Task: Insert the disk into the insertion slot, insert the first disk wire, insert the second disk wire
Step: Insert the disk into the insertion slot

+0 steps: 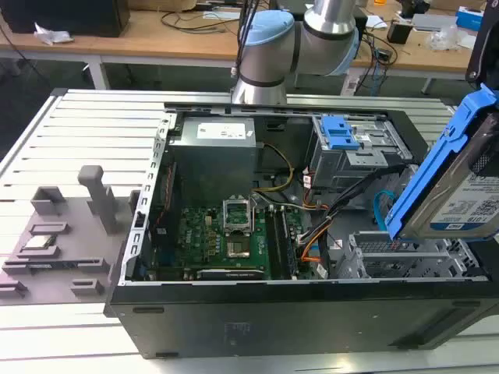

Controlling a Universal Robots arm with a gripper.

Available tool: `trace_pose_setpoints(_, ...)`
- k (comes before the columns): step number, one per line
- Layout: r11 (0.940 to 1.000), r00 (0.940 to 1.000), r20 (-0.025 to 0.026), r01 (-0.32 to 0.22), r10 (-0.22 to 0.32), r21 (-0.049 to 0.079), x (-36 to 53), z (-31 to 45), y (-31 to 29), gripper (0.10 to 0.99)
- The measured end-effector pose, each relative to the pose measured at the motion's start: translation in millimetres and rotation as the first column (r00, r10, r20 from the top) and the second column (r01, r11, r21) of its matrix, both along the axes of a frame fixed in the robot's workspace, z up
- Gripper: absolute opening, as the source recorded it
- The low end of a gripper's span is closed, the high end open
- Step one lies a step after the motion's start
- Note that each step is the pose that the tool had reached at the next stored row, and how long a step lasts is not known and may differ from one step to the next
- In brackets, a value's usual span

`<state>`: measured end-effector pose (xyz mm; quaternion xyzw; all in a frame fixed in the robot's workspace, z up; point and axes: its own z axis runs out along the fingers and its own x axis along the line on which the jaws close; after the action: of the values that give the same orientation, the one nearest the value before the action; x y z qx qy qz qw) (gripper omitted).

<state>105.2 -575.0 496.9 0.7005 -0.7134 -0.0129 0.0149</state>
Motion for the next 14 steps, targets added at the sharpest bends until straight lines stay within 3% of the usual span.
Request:
trace_pose_setpoints(3, 1.0000, 1.0000, -0.0001, 0.000, 0.000, 0.000, 0.0, -16.2, 0.0, 0.361)
trace_pose_setpoints(7, 1.0000, 1.0000, -0.0001, 0.000, 0.000, 0.000, 0.0, -26.7, 1.6, 0.361)
trace_pose_setpoints(12, 1.0000, 1.0000, 0.0000, 0.000, 0.000, 0.001, 0.0, -44.2, 11.8, 0.361)
trace_pose_setpoints(14, 1.0000, 1.0000, 0.0000, 0.000, 0.000, 0.001, 0.0, -47.8, 16.4, 0.361)
